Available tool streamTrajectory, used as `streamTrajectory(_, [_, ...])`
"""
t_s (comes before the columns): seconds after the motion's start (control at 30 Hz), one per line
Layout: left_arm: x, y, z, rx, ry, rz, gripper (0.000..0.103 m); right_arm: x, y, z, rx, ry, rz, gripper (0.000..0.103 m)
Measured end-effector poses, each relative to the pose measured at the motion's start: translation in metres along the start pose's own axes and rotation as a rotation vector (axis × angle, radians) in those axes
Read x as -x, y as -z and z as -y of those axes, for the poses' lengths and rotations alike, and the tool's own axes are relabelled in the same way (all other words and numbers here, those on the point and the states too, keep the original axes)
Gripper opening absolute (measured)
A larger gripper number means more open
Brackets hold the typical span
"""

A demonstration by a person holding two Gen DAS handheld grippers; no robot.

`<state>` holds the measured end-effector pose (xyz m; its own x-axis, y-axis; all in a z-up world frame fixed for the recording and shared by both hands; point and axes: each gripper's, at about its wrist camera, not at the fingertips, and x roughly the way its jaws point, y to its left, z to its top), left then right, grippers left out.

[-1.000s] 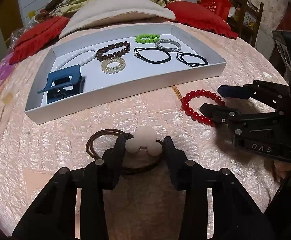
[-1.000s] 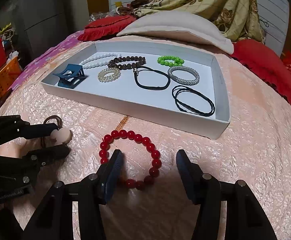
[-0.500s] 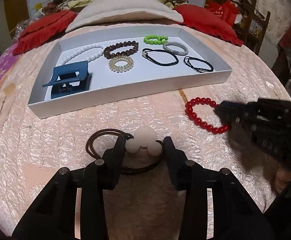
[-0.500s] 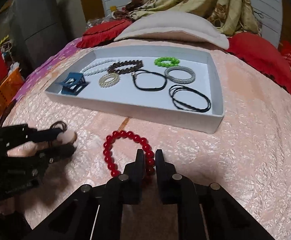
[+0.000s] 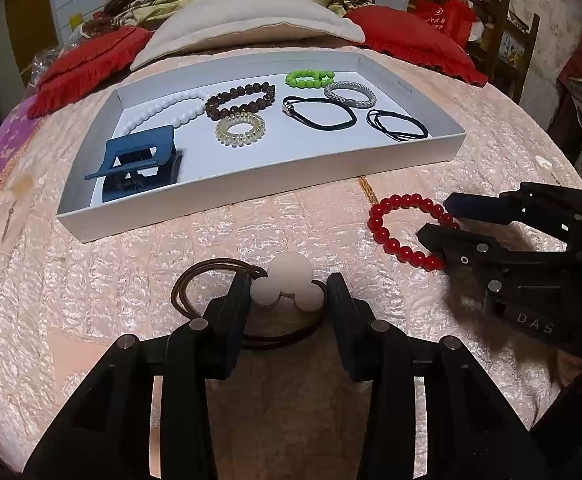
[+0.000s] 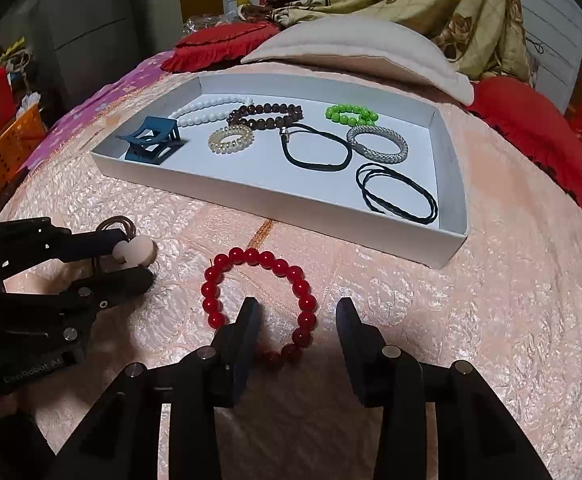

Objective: Organize jewelry
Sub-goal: 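Grasp the red bead bracelet with the right gripper while the left gripper holds the charm hair tie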

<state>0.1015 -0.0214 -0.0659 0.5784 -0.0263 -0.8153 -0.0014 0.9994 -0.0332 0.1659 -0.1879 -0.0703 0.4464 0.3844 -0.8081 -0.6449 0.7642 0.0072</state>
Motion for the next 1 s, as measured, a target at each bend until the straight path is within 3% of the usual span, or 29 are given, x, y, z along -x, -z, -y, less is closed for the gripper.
streamTrajectory(0.07, [0.000,0.000,0.000,0.000,0.000,0.000,0.038,0.000,0.001,0.002,-0.026,-0.006,0.015,0.039])
streamTrajectory(0.1, [0.000,0.000,0.000,0.001,0.000,0.000,0.038,-0.001,-0.001,0.003,-0.038,-0.028,0.007,0.050])
streamTrajectory(0.13, [0.000,0.000,0.000,0.002,0.001,-0.001,0.038,-0.004,-0.003,0.004,-0.044,-0.065,-0.018,0.082])
streamTrajectory(0.17, [0.000,0.000,0.000,0.002,0.001,-0.001,0.038,-0.008,-0.003,0.004,-0.057,-0.053,-0.050,0.103])
streamTrajectory(0.23, [0.000,0.000,0.000,0.002,0.001,-0.001,0.038,-0.014,-0.001,-0.001,-0.028,0.024,-0.066,0.103])
streamTrajectory(0.57, [0.000,0.000,0.000,-0.001,-0.002,-0.001,0.038,-0.011,0.003,-0.001,-0.032,0.018,-0.058,0.103])
streamTrajectory(0.6, [0.000,0.000,0.000,-0.001,-0.002,-0.001,0.038,-0.009,0.003,-0.003,-0.025,0.012,-0.052,0.101])
streamTrajectory(0.67, [0.000,0.000,-0.001,0.001,0.000,-0.002,0.038,-0.003,0.002,-0.009,0.018,-0.016,-0.029,0.080])
streamTrajectory(0.7, [0.000,0.000,0.000,0.000,-0.001,-0.001,0.038,0.000,0.002,-0.012,0.032,-0.028,-0.024,0.059])
streamTrajectory(0.73, [0.000,0.000,0.000,-0.001,-0.002,-0.001,0.038,0.001,0.002,-0.013,0.035,-0.039,-0.024,0.047])
streamTrajectory(0.8, [-0.001,0.000,0.000,-0.002,-0.002,-0.001,0.038,0.003,0.002,-0.012,0.030,-0.051,-0.031,0.040])
streamTrajectory(0.93, [0.000,0.000,-0.001,-0.003,-0.002,0.006,0.038,0.007,0.004,-0.009,0.022,-0.056,-0.028,0.009])
streamTrajectory(1.0, [0.000,0.001,-0.001,-0.005,-0.003,0.012,0.038,0.009,0.006,-0.011,0.037,-0.037,-0.017,0.009])
